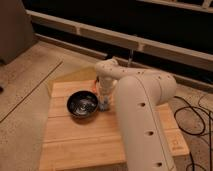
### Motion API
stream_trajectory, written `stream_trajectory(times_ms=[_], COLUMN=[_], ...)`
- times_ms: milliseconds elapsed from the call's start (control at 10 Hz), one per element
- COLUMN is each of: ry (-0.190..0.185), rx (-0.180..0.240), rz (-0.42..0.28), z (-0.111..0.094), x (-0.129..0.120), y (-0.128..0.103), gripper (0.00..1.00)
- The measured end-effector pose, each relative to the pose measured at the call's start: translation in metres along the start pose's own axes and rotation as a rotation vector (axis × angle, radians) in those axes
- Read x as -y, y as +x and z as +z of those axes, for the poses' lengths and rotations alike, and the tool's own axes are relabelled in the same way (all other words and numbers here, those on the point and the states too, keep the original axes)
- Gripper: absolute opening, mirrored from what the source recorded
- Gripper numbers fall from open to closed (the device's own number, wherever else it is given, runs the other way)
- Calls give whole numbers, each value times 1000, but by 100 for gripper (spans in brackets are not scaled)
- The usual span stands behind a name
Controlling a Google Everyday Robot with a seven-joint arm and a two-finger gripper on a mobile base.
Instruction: Wipe the white sponge on the table
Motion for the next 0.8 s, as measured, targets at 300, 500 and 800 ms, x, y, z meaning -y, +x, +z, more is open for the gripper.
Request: stream_trajectory(times_ms=[300,500,800], ry=[101,140,250], rx=[-68,-93,-78], rz=[70,94,67], z=[11,17,17], x=[43,49,58], y=[11,2,-26], gripper=[0,0,0])
